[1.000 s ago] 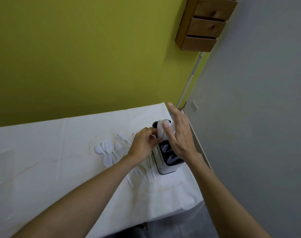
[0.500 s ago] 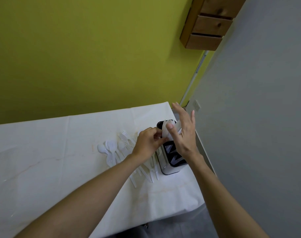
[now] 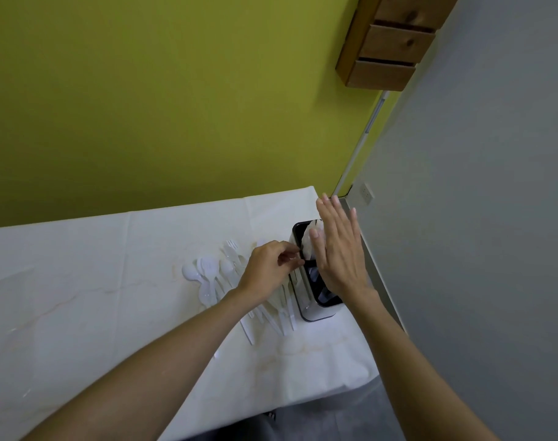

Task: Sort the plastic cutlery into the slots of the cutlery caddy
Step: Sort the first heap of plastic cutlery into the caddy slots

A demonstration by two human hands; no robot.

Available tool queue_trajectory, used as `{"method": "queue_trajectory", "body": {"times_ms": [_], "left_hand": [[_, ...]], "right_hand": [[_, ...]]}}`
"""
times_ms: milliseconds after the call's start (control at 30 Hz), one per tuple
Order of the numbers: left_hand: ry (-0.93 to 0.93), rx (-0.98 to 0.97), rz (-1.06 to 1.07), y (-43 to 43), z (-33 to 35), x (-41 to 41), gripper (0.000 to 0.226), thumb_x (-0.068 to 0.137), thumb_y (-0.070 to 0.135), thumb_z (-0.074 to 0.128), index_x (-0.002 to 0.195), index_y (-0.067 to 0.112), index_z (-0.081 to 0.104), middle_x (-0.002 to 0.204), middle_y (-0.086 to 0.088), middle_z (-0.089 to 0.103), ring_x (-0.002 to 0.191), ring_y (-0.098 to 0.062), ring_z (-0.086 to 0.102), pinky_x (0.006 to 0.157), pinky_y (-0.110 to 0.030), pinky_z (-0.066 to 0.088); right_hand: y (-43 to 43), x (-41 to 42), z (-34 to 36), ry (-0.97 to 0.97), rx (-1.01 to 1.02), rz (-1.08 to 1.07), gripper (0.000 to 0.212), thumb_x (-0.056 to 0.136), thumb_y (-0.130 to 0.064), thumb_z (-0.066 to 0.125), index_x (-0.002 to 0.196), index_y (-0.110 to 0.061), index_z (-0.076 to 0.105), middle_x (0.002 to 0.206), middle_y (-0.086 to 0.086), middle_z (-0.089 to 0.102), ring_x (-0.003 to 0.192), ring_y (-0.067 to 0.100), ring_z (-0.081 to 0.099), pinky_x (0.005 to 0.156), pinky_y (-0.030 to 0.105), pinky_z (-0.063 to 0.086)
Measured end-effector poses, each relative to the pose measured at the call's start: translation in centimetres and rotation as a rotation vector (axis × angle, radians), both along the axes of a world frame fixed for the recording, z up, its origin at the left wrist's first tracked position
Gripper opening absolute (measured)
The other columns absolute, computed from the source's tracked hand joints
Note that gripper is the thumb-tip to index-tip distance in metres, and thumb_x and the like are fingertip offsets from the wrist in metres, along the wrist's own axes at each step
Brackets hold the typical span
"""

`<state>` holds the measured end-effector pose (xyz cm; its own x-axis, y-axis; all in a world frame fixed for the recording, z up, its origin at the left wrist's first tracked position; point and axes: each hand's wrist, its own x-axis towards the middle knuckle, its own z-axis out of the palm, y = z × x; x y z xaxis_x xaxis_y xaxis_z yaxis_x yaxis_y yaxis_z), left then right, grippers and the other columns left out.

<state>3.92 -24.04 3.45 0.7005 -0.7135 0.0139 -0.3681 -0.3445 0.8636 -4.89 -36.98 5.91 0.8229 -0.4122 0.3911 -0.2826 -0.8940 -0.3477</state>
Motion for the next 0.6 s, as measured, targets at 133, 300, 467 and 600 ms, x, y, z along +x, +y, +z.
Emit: {"method": "queue_trajectory", "body": {"times_ms": [133,300,467,600], "left_hand": [[0.023,-0.011,0.031,1.1,-0.6,0.4,0.021,0.087,0.018,0.069,0.108,0.013,0.071,0.099,0.001,0.07,0.089,-0.007,0.065,0.086,-0.018,0.053],[0.004,0.033,0.102,2.9,-1.6,1.2,0.02,0.089,0.015,0.066,0.109,0.013,0.07,0.102,0.0,0.07,0.088,-0.006,0.063,0.078,-0.004,0.046],[0.015,0.153,0.317,6.1,-3.2,1.7,0.019,0.091,0.018,0.064,0.109,0.014,0.067,0.101,-0.001,0.067,0.091,-0.013,0.063,0.079,-0.018,0.046],[0.088,0.352,0.518,10.2,-5.9,1.3,0.023,0.088,0.024,0.066,0.109,0.016,0.06,0.109,-0.005,0.059,0.104,-0.024,0.058,0.084,-0.034,0.05]], "right_hand": [[0.3,0.0,-0.5,0.159,-0.051,0.056,0.073,0.101,-0.052,0.005,0.15,-0.005,0.03,0.16,0.008,0.026,0.15,0.015,0.016,0.123,0.036,0.002],[1.5,0.5,-0.4,0.121,-0.225,0.005,0.061,0.104,-0.043,0.013,0.151,-0.007,0.03,0.16,0.007,0.025,0.15,0.02,0.014,0.122,0.047,0.002],[6.6,1.2,-0.6,-0.088,-0.031,0.175,0.036,0.097,-0.013,0.049,0.131,-0.003,0.054,0.135,0.012,0.056,0.128,0.026,0.048,0.105,0.041,0.043],[10.7,0.5,-5.5,0.554,0.31,-0.028,0.048,0.098,-0.032,0.047,0.14,-0.012,0.035,0.148,0.01,0.034,0.134,0.031,0.037,0.096,0.044,0.047]]}}
